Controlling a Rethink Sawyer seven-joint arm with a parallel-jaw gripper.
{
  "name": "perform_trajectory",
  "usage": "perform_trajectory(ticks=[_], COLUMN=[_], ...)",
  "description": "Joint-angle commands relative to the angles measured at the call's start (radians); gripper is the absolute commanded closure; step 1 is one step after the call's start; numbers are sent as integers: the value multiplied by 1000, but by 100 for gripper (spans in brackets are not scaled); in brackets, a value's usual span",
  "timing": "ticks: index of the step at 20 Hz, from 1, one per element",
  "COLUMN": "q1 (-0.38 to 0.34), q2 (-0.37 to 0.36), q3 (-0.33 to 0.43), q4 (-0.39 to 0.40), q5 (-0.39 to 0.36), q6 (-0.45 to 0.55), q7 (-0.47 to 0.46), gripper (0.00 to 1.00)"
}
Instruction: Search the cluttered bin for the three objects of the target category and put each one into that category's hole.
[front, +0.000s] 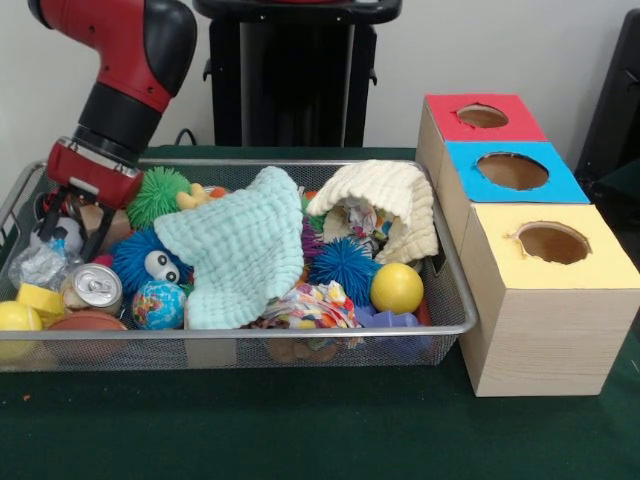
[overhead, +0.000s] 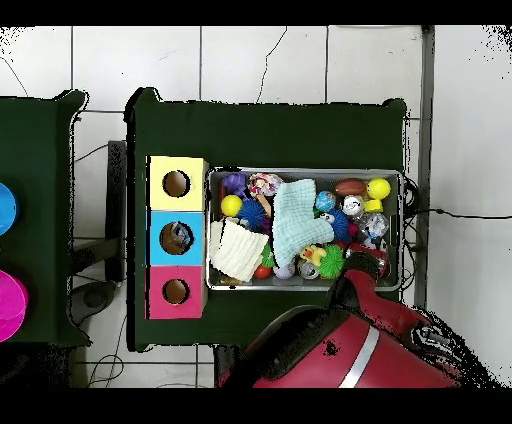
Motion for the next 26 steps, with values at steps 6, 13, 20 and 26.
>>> perform_trajectory(ticks=[6, 13, 20, 26], q1=[-49, -78, -86, -76], q2=[101, 107, 105, 100], q3=[148, 183, 201, 196], q4=[-193, -228, -252, -271], q5=[-105, -176, -186, -195], q6=[-168, -292, -436, -446], q7=[152, 169, 150, 143], gripper=[0, 0, 0, 0])
